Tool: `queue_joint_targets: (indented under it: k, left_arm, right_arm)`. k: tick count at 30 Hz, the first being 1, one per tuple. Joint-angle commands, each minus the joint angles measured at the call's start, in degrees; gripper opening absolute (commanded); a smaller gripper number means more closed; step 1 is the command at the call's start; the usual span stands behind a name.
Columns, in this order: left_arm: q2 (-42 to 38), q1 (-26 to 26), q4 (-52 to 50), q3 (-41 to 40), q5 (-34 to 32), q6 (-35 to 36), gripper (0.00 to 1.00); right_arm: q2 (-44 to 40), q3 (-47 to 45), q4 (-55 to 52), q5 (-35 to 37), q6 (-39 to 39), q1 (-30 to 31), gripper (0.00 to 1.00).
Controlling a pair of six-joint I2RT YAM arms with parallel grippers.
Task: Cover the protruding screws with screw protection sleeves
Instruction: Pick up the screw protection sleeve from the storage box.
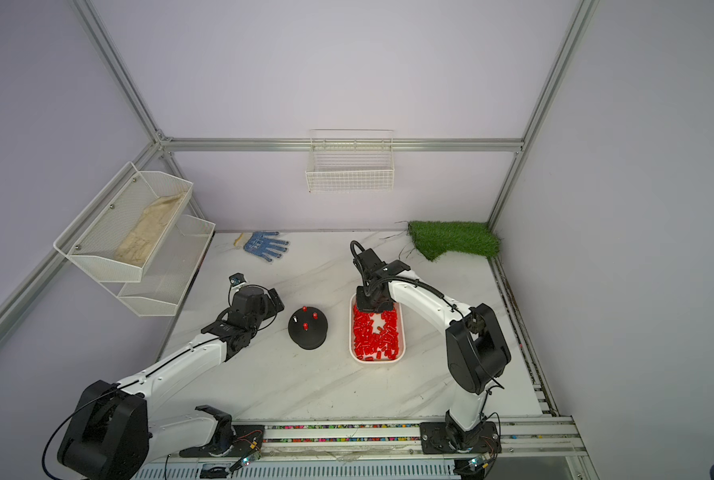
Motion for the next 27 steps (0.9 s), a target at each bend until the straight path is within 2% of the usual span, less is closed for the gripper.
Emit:
queue_joint_targets:
  k: [1,12,27]
  left_arm:
    - [0.3,-0.2,0.6,2.5,-0.4,0.8,1.00]
    - [0.6,-0.2,0.5,2.5,-0.5,1.0,1.00]
    - [0.6,-0.3,0.7,1.9,-0.5,0.5,1.00]
  right_arm:
    - [2.5,-0.7,-0.8,3.2,-1.3,-0.6,0.14]
    - [3.3,-3.1,-4.1,3.7,-2.8,-0.7,0.19]
    - [9.2,-0.4,-5.7,3.5,-7.1,-1.4,0.23]
